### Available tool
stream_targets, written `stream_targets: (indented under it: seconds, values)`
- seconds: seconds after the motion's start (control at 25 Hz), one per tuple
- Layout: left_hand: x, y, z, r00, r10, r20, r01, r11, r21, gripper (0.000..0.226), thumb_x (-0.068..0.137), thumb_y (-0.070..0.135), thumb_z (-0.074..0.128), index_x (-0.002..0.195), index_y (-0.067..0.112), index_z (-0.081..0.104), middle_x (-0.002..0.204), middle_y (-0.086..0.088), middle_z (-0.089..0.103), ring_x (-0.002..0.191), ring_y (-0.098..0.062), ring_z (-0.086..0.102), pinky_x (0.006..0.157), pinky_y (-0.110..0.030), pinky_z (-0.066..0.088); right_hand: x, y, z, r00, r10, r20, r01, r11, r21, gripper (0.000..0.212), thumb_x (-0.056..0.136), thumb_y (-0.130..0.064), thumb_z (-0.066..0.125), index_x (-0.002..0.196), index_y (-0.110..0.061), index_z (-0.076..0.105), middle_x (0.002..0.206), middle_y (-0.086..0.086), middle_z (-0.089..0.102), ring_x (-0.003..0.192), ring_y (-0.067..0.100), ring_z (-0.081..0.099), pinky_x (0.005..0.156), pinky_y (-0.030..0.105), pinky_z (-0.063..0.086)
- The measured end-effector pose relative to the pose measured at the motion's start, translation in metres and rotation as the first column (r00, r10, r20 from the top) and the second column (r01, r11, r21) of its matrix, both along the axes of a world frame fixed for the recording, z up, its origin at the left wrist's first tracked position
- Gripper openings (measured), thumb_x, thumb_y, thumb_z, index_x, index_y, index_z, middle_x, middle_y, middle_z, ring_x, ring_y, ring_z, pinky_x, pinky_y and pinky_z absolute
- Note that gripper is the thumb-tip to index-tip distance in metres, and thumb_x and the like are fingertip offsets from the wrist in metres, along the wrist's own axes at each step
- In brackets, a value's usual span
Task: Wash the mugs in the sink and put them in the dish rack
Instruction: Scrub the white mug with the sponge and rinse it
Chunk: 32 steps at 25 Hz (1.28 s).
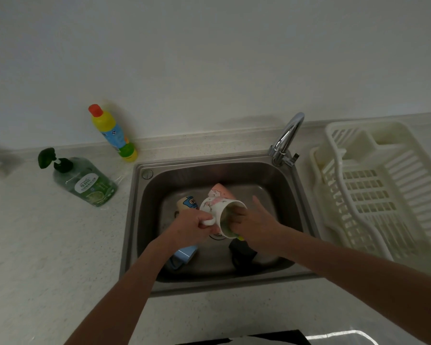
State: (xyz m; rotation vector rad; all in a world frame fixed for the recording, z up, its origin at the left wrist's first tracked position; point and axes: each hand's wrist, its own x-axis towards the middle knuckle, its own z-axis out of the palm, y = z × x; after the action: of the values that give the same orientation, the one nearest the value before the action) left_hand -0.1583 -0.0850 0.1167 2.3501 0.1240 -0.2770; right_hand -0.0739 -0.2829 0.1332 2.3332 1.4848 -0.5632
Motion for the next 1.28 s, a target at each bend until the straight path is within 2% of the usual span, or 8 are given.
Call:
stream_targets:
  seconds: [0.08, 0.24, 0.52, 0.72, 0.8, 0.92, 1.08, 1.28]
  values:
    - [0.001, -0.007, 0.001, 0.999, -0.029, -0.017, 0.029, 0.999, 0.013, 0.045, 0.085, 0.024, 0.076, 0.054, 0.037, 0.047, 0.059, 0.018, 0.052, 0.065, 0.007, 0.056, 0.061, -0.006, 0.041, -0.001, 0.011, -0.004, 0.941, -0.278, -0.19, 0.301, 0.948, 0.104, 0.054, 0.096, -0.021, 0.055, 0.148, -0.018, 0.038, 0.156, 0.007, 0.035, 0.142, 0.027, 0.034, 0.114, 0.052, 0.028]
    - [0.004, -0.008, 0.006, 1.0, -0.012, 0.021, 0.012, 1.0, -0.014, 0.025, 0.085, 0.025, 0.076, 0.066, 0.026, 0.06, 0.069, 0.012, 0.06, 0.071, 0.002, 0.059, 0.066, -0.009, 0.046, -0.017, 0.038, 0.015, -0.045, -0.473, -0.88, 0.919, 0.325, -0.222, 0.042, 0.096, -0.018, 0.058, 0.137, -0.017, 0.049, 0.134, 0.013, 0.054, 0.121, 0.031, 0.054, 0.09, 0.038, 0.054]
    - [-0.005, -0.009, 0.008, 0.998, -0.054, -0.032, 0.055, 0.998, 0.01, 0.015, 0.086, 0.028, 0.075, 0.083, 0.014, 0.072, 0.084, 0.005, 0.071, 0.085, -0.004, 0.065, 0.076, -0.021, 0.053, -0.002, 0.004, -0.002, 0.947, -0.229, -0.224, 0.256, 0.962, 0.097, 0.057, 0.1, -0.025, 0.049, 0.153, -0.024, 0.028, 0.162, 0.003, 0.023, 0.148, 0.029, 0.02, 0.118, 0.061, 0.013]
    - [0.005, -0.013, 0.015, 1.0, 0.019, 0.008, -0.019, 1.0, -0.005, 0.026, 0.084, 0.026, 0.077, 0.065, 0.028, 0.06, 0.068, 0.014, 0.057, 0.069, 0.004, 0.056, 0.066, -0.009, 0.043, -0.01, 0.032, 0.023, -0.069, -0.47, -0.88, 0.874, 0.397, -0.28, 0.044, 0.1, -0.017, 0.054, 0.142, -0.014, 0.045, 0.135, 0.0, 0.05, 0.126, 0.022, 0.049, 0.099, 0.031, 0.05]
    - [0.003, -0.007, 0.013, 0.999, 0.032, 0.021, -0.032, 0.999, -0.017, 0.016, 0.083, 0.026, 0.078, 0.073, 0.018, 0.068, 0.068, 0.017, 0.056, 0.066, 0.007, 0.055, 0.064, -0.006, 0.04, -0.01, 0.014, 0.017, 0.073, -0.385, -0.92, 0.796, 0.578, -0.178, 0.035, 0.097, -0.02, 0.057, 0.133, -0.022, 0.055, 0.137, 0.006, 0.054, 0.126, 0.028, 0.051, 0.103, 0.044, 0.049]
    - [-0.006, -0.007, 0.006, 0.998, -0.022, -0.057, 0.022, 1.0, 0.008, 0.016, 0.085, 0.03, 0.076, 0.092, 0.016, 0.073, 0.087, 0.012, 0.067, 0.084, 0.001, 0.061, 0.077, -0.013, 0.047, 0.006, -0.014, -0.004, 0.905, -0.147, -0.399, 0.161, 0.987, 0.0, 0.051, 0.097, -0.016, 0.051, 0.145, -0.028, 0.043, 0.155, 0.002, 0.035, 0.146, 0.025, 0.027, 0.116, 0.062, 0.017]
    - [0.0, -0.02, 0.006, 0.997, -0.018, -0.078, 0.019, 1.0, 0.009, 0.019, 0.087, 0.031, 0.072, 0.098, 0.014, 0.073, 0.102, 0.002, 0.071, 0.098, -0.009, 0.064, 0.088, -0.025, 0.053, 0.004, 0.0, -0.006, 0.988, -0.08, -0.129, 0.077, 0.997, -0.03, 0.062, 0.101, -0.03, 0.045, 0.156, -0.026, 0.018, 0.164, 0.004, 0.014, 0.151, 0.029, 0.011, 0.117, 0.065, 0.004]
    - [0.007, -0.01, 0.01, 1.0, 0.0, -0.003, 0.0, 1.0, -0.002, 0.009, 0.085, 0.028, 0.075, 0.084, 0.021, 0.071, 0.077, 0.015, 0.062, 0.078, -0.001, 0.062, 0.069, -0.01, 0.045, -0.008, 0.014, -0.009, -0.117, -0.221, -0.968, 0.848, 0.484, -0.213, 0.048, 0.088, -0.014, 0.068, 0.134, -0.013, 0.054, 0.137, 0.016, 0.055, 0.122, 0.03, 0.055, 0.104, 0.047, 0.048]
